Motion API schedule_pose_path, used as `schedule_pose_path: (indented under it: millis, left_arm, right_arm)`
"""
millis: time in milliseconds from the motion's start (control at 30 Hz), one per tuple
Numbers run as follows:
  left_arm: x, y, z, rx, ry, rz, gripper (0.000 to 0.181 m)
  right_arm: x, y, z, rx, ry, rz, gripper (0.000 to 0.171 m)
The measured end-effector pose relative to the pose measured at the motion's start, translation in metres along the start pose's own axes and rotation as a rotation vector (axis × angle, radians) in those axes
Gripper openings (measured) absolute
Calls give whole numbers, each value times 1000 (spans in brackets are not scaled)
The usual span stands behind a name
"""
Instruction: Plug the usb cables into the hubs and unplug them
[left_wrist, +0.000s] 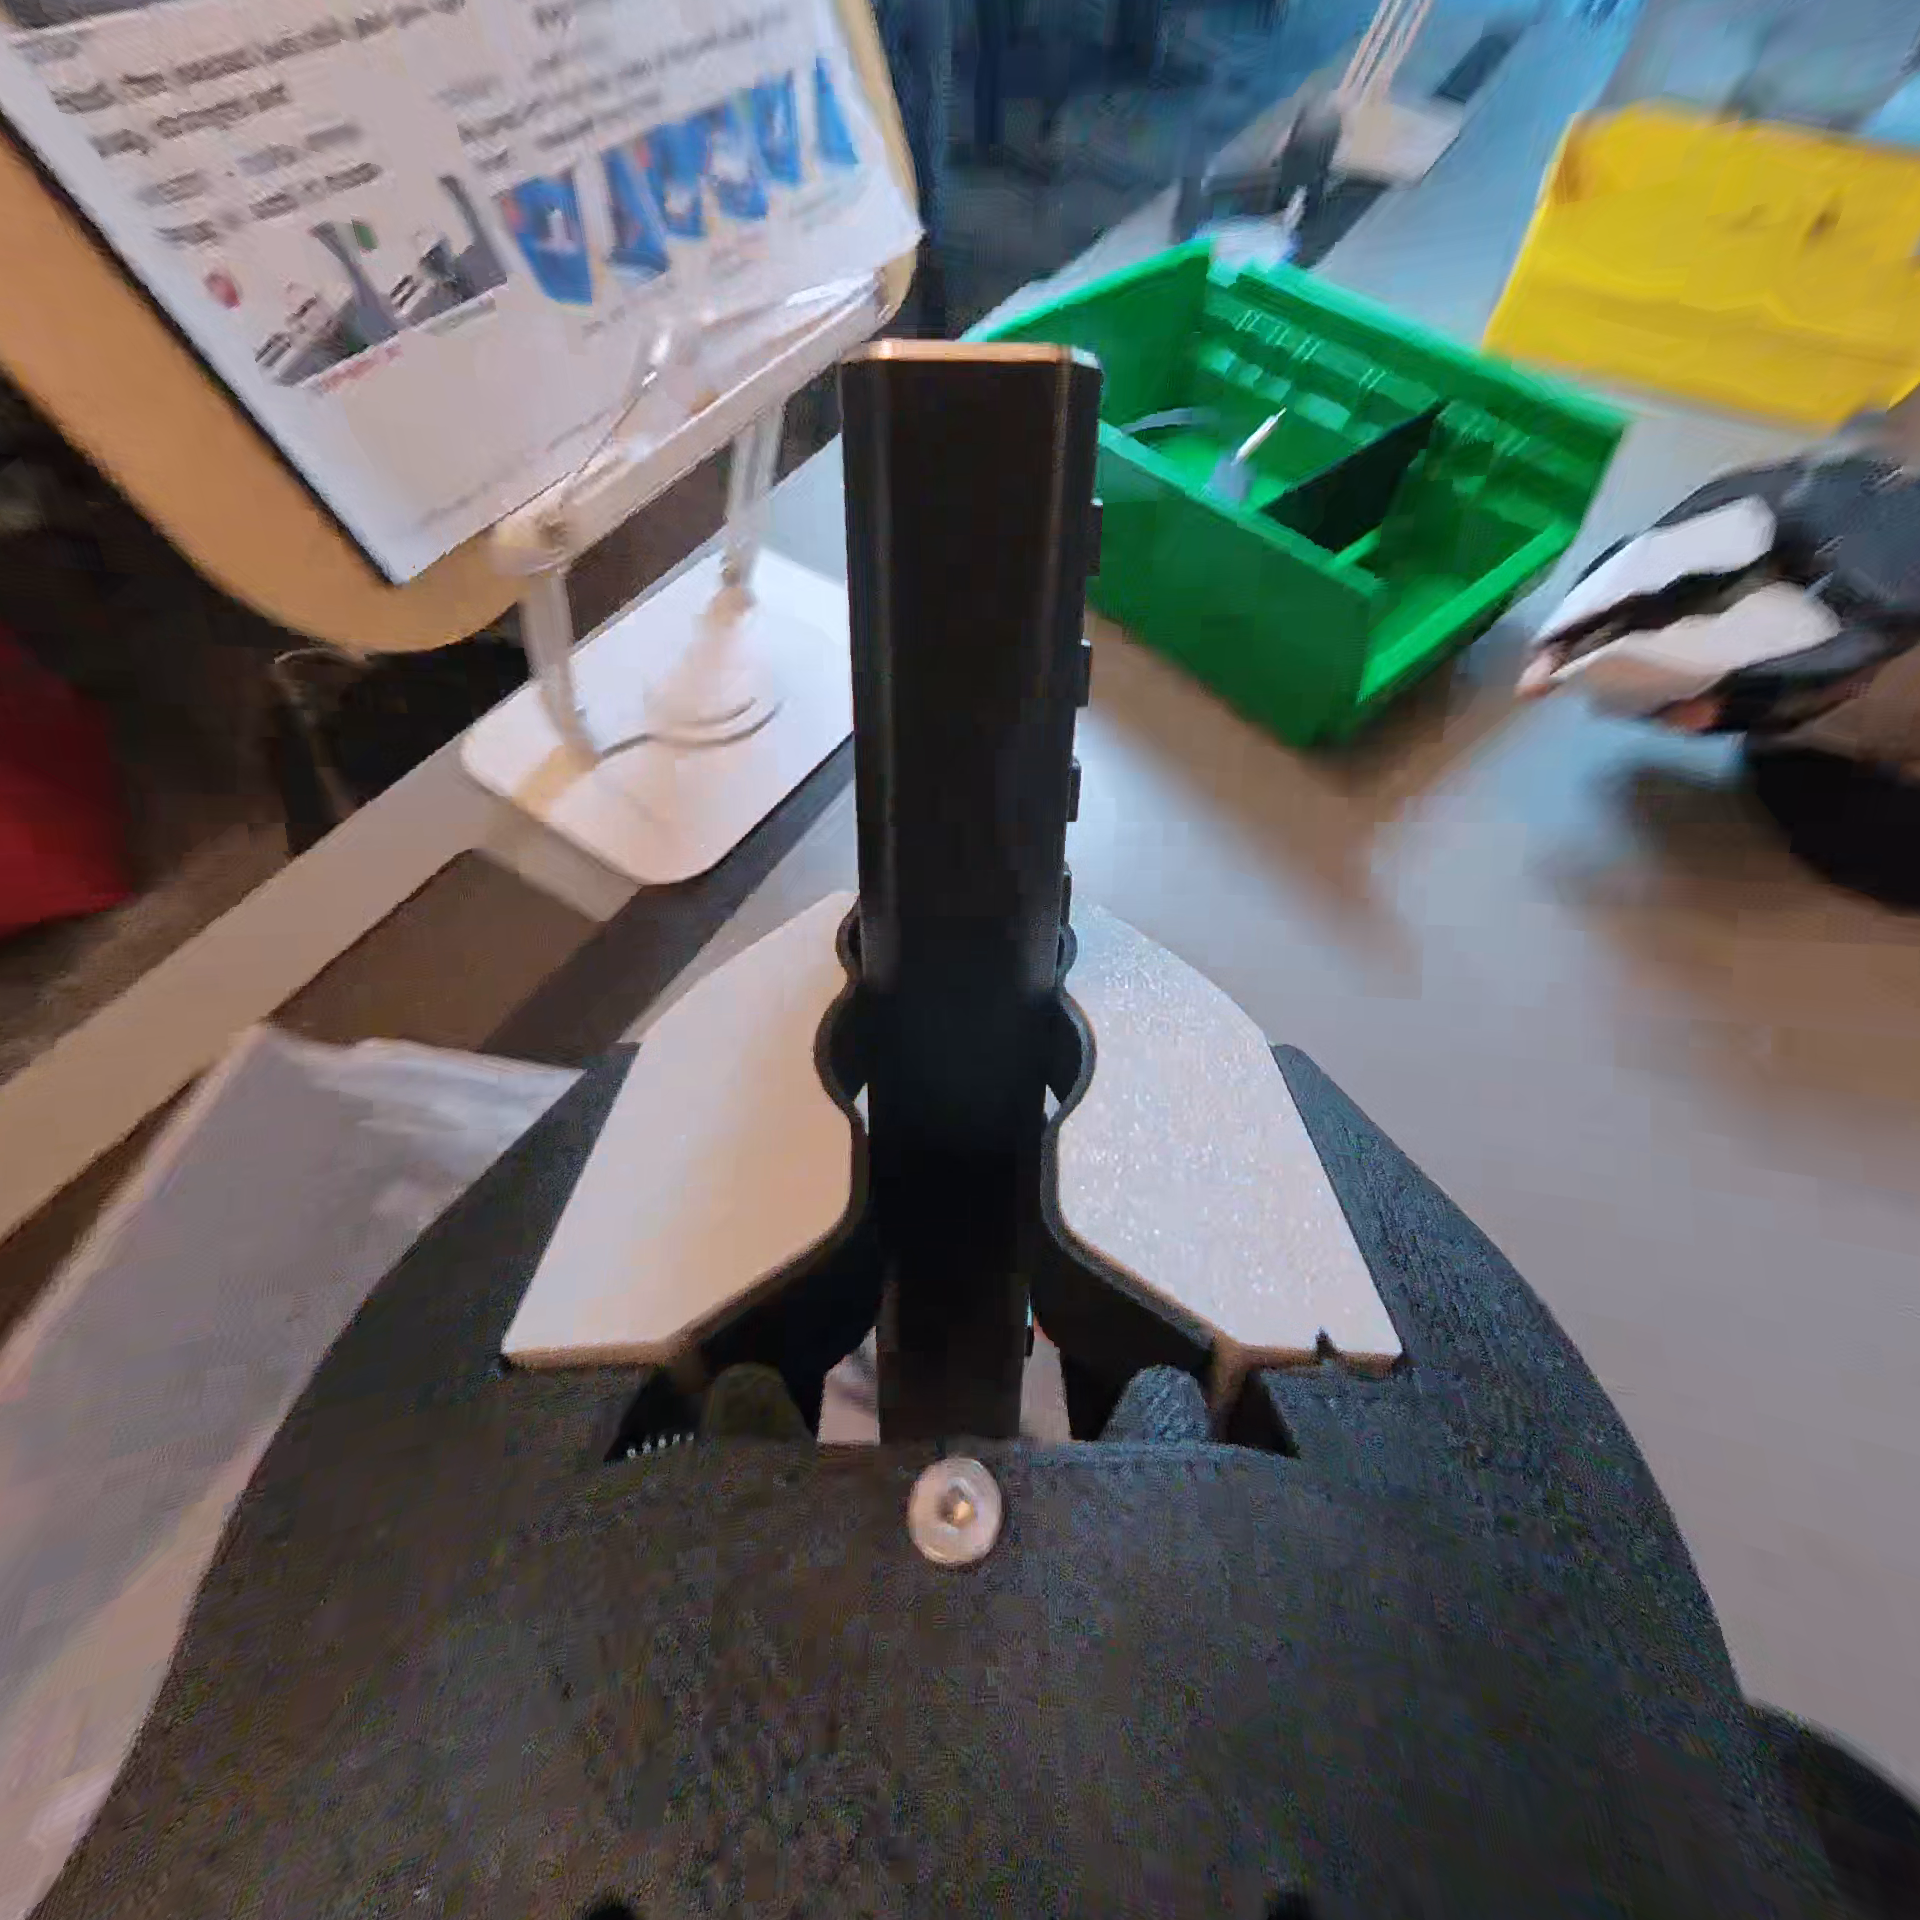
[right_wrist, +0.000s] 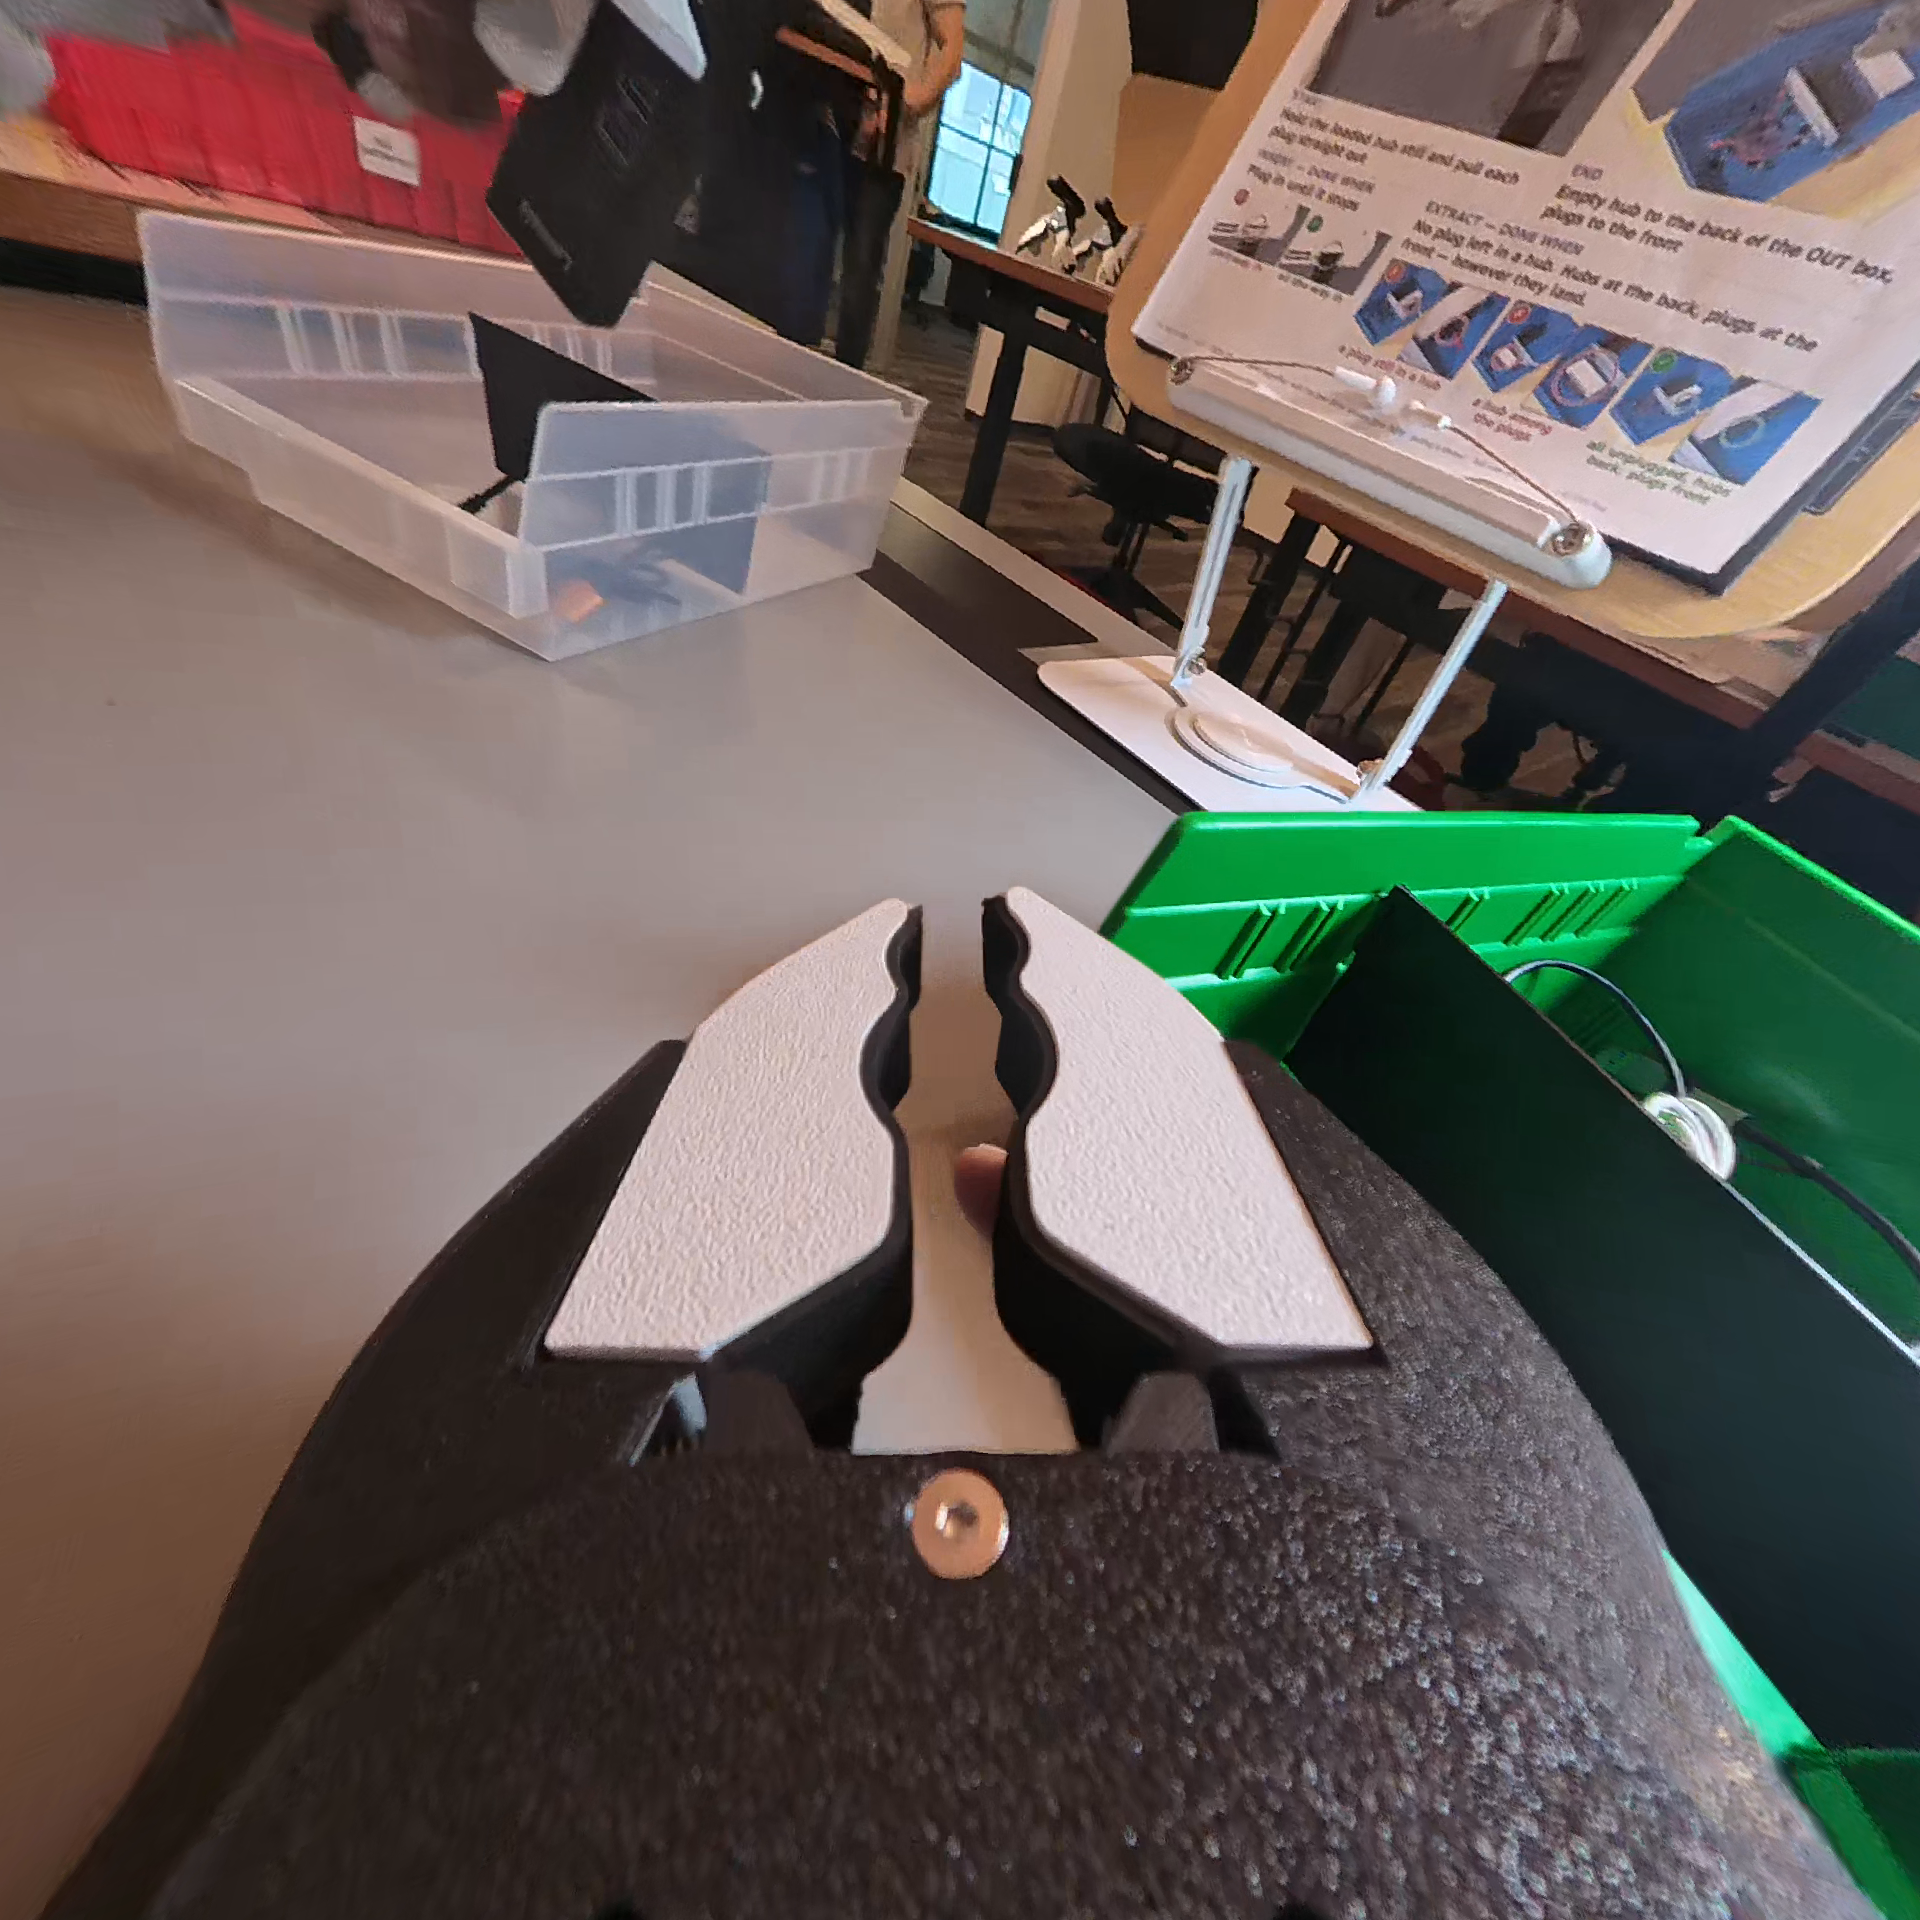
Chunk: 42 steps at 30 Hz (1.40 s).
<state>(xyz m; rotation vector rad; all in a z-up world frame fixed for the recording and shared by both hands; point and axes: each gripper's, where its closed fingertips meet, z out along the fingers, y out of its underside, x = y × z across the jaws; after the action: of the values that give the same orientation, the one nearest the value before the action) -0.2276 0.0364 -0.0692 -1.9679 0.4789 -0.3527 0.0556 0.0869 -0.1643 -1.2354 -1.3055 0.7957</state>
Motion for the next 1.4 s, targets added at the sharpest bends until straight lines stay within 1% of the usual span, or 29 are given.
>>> schedule_pose_path:
  millis: [100, 167, 233, 333, 400, 467, 567, 600, 633, 700, 767, 833, 967, 1033, 1133, 1200, 1300, 1333, 1400]
  left_arm:
    - [74, -8, 15, 224, 215, -178, 31]
    - [119, -7, 24, 324, 351, -274, 31]
    - [158, -5, 33, 394, 455, -369, 30]
    - [200, -5, 45, 456, 534, -492, 30]
    - [218, -8, 52, 482, 563, -547, 31]
    - [231, -11, 56, 519, 582, -569, 31]
    - [238, -8, 65, 586, 554, -591, 30]
    - [236, -6, 66, 604, 536, -598, 31]
    - [234, -3, 67, 612, 523, -604, 31]
    - [232, 1, 63, 611, 551, -593, 30]
    - [229, 4, 58, 600, 531, -511, 32]
    - [229, 8, 53, 565, 531, -391, 29]
    - [238, 31, 56, 395, 577, -181, 35]
    - [244, 40, 61, 336, 606, -154, 38]
    - [247, 44, 64, 306, 650, -249, 37]
    - [243, 40, 65, 324, 646, -346, 33]
    - [231, 21, 57, 450, 620, -488, 29]
    - [228, 16, 54, 483, 622, -526, 29]
    - [216, 10, 48, 543, 611, -605, 29]
  right_arm:
    - [-22, -3, 1, -3, -104, 45, 23]
    - [-47, -10, 1, 16, -227, 116, 31]
    - [-76, -18, 1, 18, -361, 189, 43]
    - [-117, -33, 2, 27, -538, 287, 54]
    - [-139, -43, 6, 35, -598, 313, 58]
    - [-154, -52, 13, 45, -606, 342, 61]
    - [-159, -63, 25, 63, -559, 413, 56]
    - [-162, -63, 28, 48, -556, 425, 45]
    - [-164, -61, 30, 29, -559, 430, 40]
    - [-166, -61, 28, 8, -611, 428, 35]
    - [-163, -56, 24, -33, -660, 399, 32]
    - [-160, -49, 17, -82, -721, 392, 30]
    - [-158, -33, -6, -216, -895, 423, 29]
    - [-161, -25, -16, -282, -958, 457, 29]
    - [-164, -24, -22, -301, -1015, 574, 29]
    - [-159, -30, -19, -263, -1000, 608, 29]
    - [-134, -55, -11, -44, -904, 643, 30]
    - [-128, -64, -12, 32, -873, 617, 33]
    - [-122, -72, -12, 137, -779, 513, 45]
